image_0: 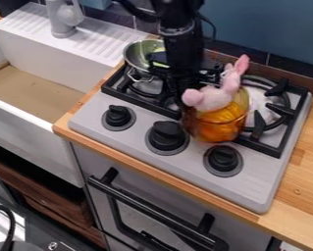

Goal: Move the yellow pot beside the right burner

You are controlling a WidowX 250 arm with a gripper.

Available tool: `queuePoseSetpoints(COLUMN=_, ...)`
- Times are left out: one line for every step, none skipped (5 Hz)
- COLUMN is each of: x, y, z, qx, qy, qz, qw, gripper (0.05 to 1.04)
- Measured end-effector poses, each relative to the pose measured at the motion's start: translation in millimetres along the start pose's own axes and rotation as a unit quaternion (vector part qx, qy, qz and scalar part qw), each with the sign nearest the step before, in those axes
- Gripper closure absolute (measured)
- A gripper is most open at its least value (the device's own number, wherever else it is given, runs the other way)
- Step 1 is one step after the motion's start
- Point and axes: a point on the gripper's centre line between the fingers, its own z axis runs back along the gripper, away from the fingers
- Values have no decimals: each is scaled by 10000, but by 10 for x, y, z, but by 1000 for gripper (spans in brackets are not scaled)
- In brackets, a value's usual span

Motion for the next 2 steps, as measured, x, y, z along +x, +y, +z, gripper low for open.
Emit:
queuePoseSetpoints(x=-59, y=33, z=16, qx=-15, qy=-4, qz=-93, qw=10000, gripper=1021)
queuePoseSetpoints(x=-66, y=69, z=14, qx=-11, qy=-52, qz=-149, qw=9999, gripper=1021)
